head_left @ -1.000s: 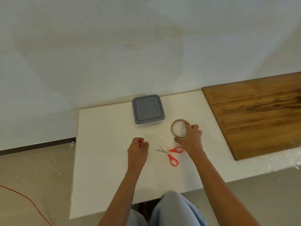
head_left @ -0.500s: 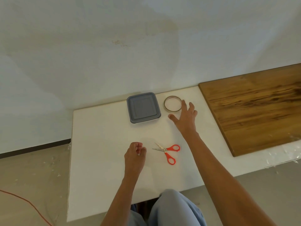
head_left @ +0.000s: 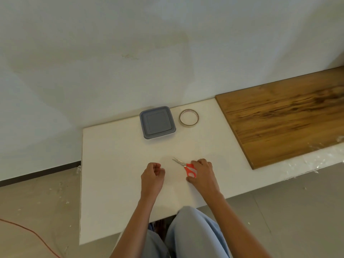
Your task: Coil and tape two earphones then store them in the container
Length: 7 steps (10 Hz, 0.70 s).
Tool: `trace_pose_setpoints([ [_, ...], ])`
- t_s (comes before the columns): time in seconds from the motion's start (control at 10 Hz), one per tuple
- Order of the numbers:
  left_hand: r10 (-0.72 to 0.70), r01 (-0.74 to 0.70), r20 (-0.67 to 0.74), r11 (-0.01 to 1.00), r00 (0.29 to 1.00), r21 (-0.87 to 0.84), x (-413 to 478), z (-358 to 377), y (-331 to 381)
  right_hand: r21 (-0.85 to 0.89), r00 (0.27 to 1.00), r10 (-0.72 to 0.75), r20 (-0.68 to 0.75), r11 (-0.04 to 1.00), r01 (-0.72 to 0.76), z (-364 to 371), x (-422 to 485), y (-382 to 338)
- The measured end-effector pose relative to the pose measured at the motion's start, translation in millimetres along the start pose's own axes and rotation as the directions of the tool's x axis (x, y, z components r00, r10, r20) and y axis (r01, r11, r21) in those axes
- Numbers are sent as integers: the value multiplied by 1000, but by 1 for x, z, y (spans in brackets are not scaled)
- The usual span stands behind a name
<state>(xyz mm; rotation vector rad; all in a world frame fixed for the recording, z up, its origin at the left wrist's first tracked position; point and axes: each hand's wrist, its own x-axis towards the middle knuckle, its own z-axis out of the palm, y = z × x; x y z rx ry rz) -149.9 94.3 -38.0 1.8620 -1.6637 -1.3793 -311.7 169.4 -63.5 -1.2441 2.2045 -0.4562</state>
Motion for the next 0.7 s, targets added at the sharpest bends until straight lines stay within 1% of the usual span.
trace_pose_setpoints([
  [0.1, 14, -15, 15, 999, 1000, 36, 3, 1, -8, 263, 969, 153, -195, 960, -99, -12, 8, 5],
  [0.2, 24, -24, 12, 999, 1000, 48, 8, 3, -10, 386, 899, 271, -344, 913, -127, -31, 32, 7],
  [0.3, 49, -48, -8, 997, 999, 66, 13, 6, -10, 447, 813, 400, -424, 873, -196, -57, 88, 12],
  [0.4, 65, -64, -12, 997, 998, 52, 17, 8, -14, 425, 804, 416, -425, 876, -228, -64, 123, 15],
  [0.5, 64, -64, 7, 997, 998, 37, 21, 8, -19, 317, 848, 349, -398, 920, -230, -64, 154, 17],
  [0.6, 66, -66, 3, 997, 998, 31, 25, 7, -20, 259, 863, 327, -385, 936, -239, -60, 161, 14],
  [0.7, 78, -78, 19, 997, 997, 5, 21, 8, -22, 109, 891, 283, -354, 959, -261, -60, 158, 23],
])
